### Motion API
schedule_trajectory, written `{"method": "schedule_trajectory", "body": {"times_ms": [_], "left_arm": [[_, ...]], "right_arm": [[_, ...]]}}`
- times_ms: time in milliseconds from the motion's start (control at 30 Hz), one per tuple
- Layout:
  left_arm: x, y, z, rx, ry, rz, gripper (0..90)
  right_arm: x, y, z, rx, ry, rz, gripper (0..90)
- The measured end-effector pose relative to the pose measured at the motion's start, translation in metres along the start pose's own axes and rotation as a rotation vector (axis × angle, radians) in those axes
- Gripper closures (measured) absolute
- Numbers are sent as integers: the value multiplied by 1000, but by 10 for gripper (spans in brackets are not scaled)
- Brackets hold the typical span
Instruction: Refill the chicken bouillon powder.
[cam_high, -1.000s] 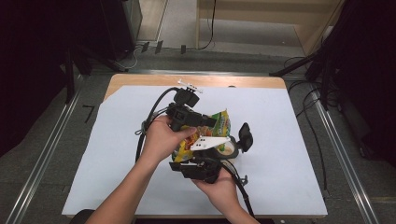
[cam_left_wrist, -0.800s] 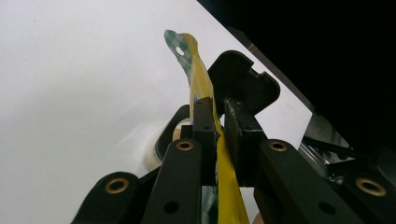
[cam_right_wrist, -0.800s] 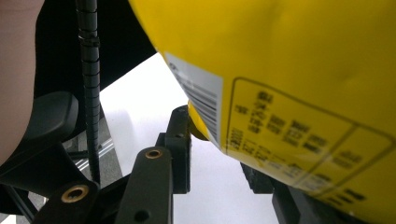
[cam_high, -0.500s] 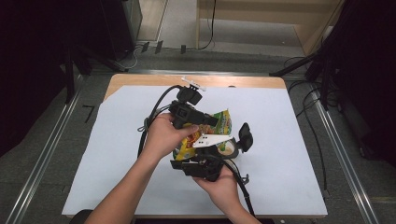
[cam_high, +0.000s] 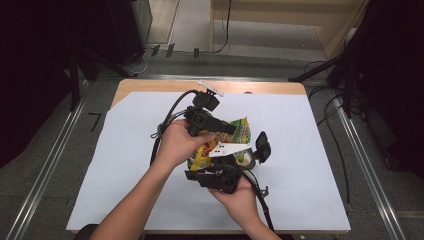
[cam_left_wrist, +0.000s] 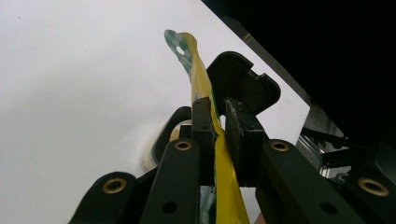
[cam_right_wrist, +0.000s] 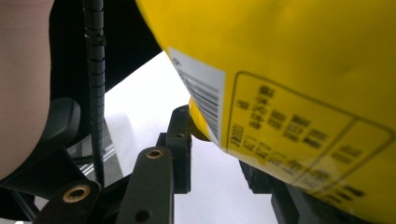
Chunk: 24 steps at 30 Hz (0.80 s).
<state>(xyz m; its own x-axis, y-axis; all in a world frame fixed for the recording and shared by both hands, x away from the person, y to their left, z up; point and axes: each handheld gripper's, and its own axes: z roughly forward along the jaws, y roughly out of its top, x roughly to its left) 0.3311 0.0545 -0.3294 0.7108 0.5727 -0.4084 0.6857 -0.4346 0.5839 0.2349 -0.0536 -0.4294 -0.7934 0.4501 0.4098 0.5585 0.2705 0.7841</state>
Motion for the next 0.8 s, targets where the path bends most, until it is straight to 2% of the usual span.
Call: {"method": "schedule_trajectory", "body": {"times_ms": [133,267,433,800], "left_arm": [[5,0,1,4,0,-13,827],[2,0,0,0,4,-5,826],[6,0,-1,-3,3,-21,826],[9,0,-1,1,5,-29,823]], "right_arm": [[2,1,0,17,-28,-31,680],[2,1,0,15,-25,-28,681],[4,3,-1,19,-28,-35,680],[4,4,-1,28,-28,-44,677]]}}
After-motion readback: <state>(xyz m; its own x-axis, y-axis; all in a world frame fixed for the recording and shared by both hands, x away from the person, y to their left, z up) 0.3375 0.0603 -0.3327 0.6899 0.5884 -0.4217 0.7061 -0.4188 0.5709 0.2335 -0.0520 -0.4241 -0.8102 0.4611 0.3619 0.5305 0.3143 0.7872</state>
